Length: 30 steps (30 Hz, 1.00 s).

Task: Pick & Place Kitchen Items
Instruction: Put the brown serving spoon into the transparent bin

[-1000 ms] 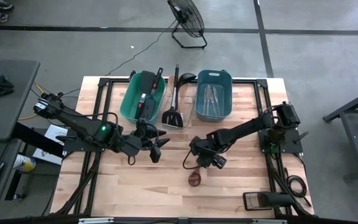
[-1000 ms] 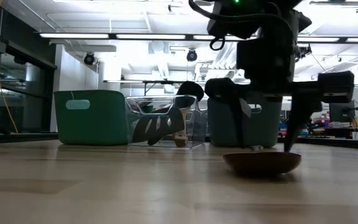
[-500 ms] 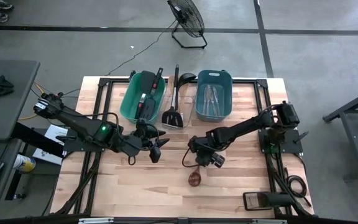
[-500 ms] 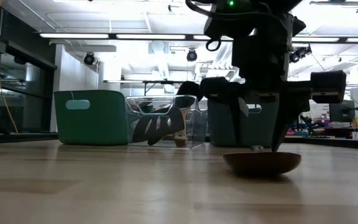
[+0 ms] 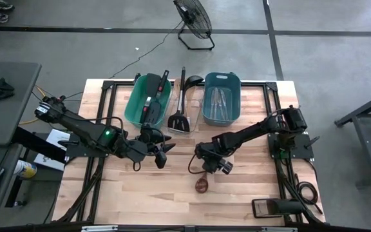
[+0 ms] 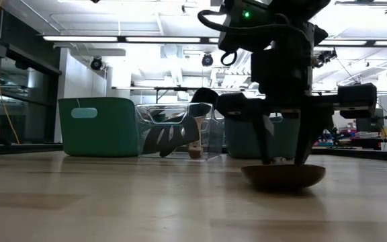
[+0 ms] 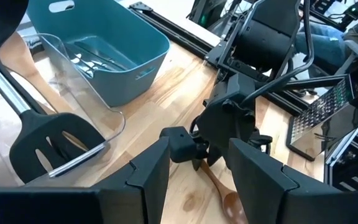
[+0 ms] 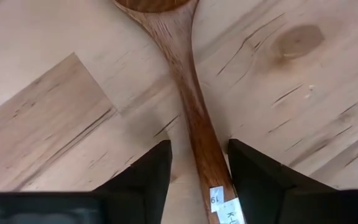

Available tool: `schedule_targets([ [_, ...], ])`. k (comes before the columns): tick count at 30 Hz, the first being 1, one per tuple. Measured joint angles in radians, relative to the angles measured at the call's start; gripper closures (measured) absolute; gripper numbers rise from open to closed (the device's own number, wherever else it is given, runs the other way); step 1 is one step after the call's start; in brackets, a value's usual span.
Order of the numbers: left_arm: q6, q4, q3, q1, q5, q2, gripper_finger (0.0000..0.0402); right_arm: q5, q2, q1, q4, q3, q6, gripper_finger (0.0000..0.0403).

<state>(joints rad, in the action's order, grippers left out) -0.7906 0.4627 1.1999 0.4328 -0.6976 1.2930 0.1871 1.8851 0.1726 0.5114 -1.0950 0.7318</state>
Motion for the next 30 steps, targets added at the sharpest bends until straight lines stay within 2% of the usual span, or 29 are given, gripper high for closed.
schedule_targets([
  [11, -0.011, 0.003, 0.000, 0.000, -0.001, 0.000, 0.0238, 0.003, 0.002, -0.003, 0.013, 0.001, -0.071, 0.0353],
  [22, -0.047, 0.005, 0.000, 0.000, -0.025, 0.000, 0.0238, 0.013, -0.025, -0.003, 0.045, 0.006, -0.200, 0.0353],
  [30, -0.052, 0.003, 0.000, -0.001, -0.036, 0.000, 0.0238, -0.002, -0.166, -0.004, 0.115, 0.007, -0.294, 0.0353],
])
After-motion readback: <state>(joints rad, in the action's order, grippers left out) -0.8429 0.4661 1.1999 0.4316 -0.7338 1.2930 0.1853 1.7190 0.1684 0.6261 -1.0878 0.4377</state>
